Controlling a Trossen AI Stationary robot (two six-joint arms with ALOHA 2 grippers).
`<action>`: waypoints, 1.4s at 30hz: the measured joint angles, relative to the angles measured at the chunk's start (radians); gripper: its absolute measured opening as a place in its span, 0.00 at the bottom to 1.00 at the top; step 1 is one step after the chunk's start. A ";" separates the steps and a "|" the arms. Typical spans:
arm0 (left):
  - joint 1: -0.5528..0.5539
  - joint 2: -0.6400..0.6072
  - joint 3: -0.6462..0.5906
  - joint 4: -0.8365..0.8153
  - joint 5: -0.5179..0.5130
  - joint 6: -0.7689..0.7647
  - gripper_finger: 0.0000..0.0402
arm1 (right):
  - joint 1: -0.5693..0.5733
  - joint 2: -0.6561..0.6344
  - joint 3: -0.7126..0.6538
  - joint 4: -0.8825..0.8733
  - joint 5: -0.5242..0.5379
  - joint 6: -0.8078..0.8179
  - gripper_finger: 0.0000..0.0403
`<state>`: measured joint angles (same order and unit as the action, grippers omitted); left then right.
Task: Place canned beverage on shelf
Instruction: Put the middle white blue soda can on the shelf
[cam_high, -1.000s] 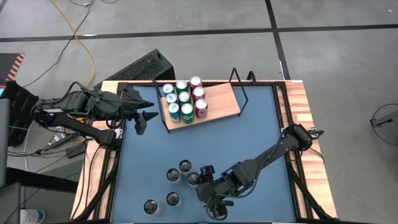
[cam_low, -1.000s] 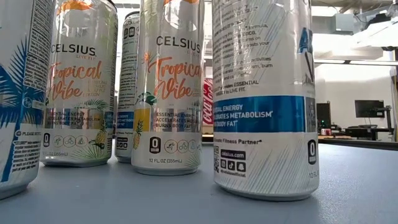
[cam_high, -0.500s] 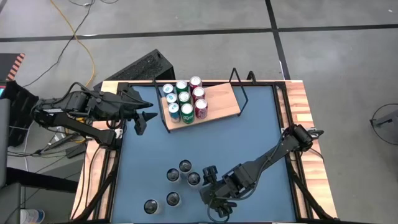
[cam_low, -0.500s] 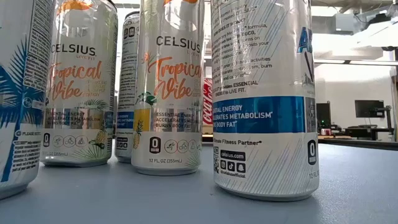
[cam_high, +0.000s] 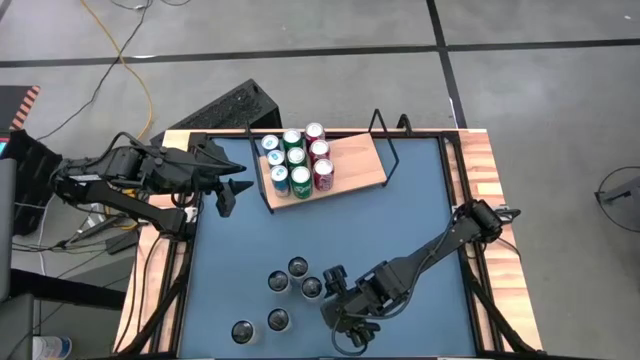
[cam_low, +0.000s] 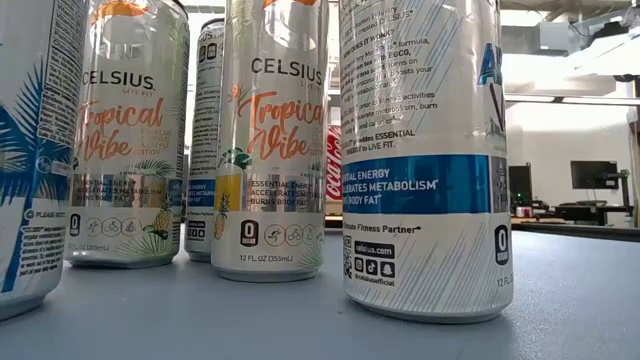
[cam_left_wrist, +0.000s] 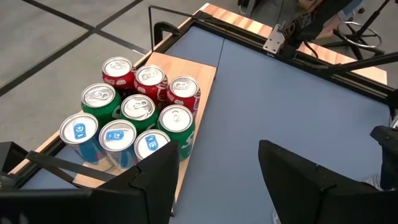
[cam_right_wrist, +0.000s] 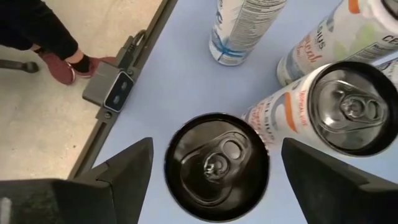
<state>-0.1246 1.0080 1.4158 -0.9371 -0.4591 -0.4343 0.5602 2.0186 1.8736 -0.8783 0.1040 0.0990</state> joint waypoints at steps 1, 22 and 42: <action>0.000 0.000 0.000 0.000 0.000 0.000 0.51 | 0.000 0.000 0.000 0.000 0.000 -0.003 0.83; 0.000 0.000 0.000 0.001 -0.052 -0.032 0.51 | -0.004 -0.002 0.002 -0.071 0.088 0.356 0.51; 0.000 0.000 0.000 0.001 -0.052 -0.049 0.51 | 0.062 -0.005 0.002 -0.280 0.343 1.061 0.53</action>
<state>-0.1242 1.0080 1.4158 -0.9363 -0.5114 -0.4835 0.6221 2.0137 1.8760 -1.1584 0.4471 1.1602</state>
